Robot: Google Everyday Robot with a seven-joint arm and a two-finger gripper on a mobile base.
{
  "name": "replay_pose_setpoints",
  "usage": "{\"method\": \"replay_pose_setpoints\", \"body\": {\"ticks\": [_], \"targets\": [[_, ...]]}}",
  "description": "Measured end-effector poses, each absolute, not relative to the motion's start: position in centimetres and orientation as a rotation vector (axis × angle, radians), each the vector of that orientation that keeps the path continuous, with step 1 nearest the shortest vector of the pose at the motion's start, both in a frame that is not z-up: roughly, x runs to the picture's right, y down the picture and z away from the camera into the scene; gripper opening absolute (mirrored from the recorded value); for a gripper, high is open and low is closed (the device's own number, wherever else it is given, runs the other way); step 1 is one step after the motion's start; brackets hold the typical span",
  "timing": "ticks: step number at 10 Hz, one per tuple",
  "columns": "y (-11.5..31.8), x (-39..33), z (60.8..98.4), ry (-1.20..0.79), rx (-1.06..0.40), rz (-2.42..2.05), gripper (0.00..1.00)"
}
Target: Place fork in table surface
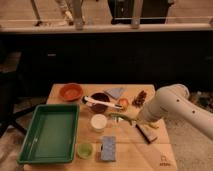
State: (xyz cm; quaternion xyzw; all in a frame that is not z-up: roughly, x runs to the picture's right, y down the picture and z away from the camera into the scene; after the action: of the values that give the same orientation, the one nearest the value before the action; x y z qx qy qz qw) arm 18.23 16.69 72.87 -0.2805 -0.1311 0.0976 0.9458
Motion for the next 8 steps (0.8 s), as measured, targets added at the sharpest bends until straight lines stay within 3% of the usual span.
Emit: {"method": "replay_pose_setpoints", "body": {"ticks": [8], "targets": [[21.7, 18.8, 71.4, -0.219, -0.612, 0.357, 0.0]]}}
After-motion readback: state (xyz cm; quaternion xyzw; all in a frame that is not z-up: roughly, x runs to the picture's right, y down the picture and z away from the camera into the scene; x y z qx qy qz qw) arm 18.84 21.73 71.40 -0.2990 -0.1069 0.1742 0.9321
